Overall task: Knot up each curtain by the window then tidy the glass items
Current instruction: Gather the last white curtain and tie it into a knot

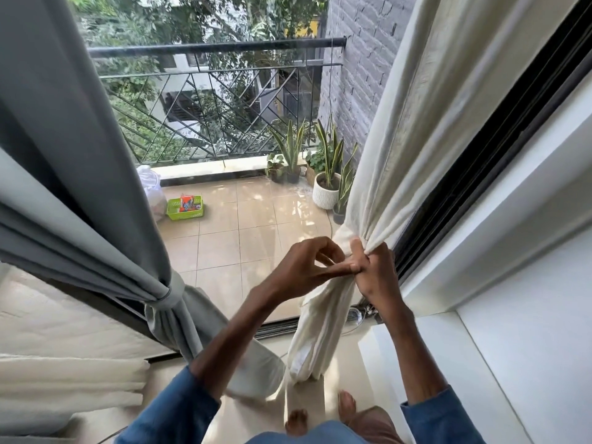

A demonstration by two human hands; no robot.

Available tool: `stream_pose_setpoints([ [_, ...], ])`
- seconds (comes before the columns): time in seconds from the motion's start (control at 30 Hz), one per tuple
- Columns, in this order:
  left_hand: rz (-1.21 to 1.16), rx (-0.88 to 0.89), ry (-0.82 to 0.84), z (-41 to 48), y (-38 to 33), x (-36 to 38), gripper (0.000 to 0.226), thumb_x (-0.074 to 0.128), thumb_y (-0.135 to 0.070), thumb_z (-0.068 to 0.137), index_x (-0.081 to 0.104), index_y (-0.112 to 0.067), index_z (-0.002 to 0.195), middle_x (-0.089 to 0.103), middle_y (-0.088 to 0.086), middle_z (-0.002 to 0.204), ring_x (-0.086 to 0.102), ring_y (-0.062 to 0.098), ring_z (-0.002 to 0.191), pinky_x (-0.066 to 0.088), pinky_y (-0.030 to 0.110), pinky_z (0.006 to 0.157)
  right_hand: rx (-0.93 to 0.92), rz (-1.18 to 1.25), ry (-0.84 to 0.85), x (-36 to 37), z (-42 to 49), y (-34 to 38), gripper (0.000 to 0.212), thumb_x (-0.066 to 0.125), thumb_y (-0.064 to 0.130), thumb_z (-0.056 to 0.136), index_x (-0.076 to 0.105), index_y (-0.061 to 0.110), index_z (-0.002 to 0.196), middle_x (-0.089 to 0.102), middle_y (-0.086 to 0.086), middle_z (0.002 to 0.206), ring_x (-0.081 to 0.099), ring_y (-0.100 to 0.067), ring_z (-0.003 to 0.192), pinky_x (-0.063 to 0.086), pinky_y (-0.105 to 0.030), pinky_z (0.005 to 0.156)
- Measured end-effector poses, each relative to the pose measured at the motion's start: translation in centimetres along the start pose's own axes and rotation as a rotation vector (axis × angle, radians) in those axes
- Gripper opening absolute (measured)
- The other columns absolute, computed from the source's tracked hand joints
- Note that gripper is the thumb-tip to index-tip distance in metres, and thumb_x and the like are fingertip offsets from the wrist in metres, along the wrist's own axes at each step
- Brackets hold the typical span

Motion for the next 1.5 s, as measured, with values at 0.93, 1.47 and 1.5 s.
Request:
stream_pose_setpoints([
  [0.93,0.247,0.183,-0.058,1.3,-1.2,-1.1,0.049,0.078,-0.064,0.071,0.066,-0.036,0.109,0.071,-0.013,0.085,0.067,0.001,0.079,0.054,0.028,0.072,-0.014,0.203,0.036,-0.2,0.2,-1.9,0.031,0.053,0.032,0.095,0.074,0.013,0.105,0.076,0.003,0.105,0.068,-0.011,0.107,0.052,-0.036,0.097],
  [1.47,0.075,0.169,-0.124,3.7,-1.5,-1.0,0.039,0.061,-0.032,0.092,0.067,-0.008,0.062,0.049,0.008,0.049,0.053,-0.007,0.053,0.043,0.026,0.048,0.017,0.052,0.415,2.2,-0.6,-2.7,0.062,0.058,0.084,0.075,0.075,0.031,0.102,0.076,0.006,0.101,0.07,-0.011,0.101,0.054,-0.046,0.095],
  [1.5,0.105,0.164,-0.134,3.9,-1.5,-1.2,0.04,0.063,-0.033,0.09,0.064,-0.008,0.059,0.049,0.008,0.046,0.047,-0.009,0.051,0.043,0.027,0.048,-0.021,-0.047,0.401,2.1,-0.5,-2.7,0.068,0.064,0.086,0.068,0.076,0.026,0.098,0.076,0.005,0.097,0.07,-0.01,0.099,0.054,-0.043,0.094],
])
Point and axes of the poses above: each hand's wrist, its own z-axis towards the middle knuckle, its own x-axis out of the palm, y = z × x, the point moved 9 cm from there along z, towards the middle knuckle
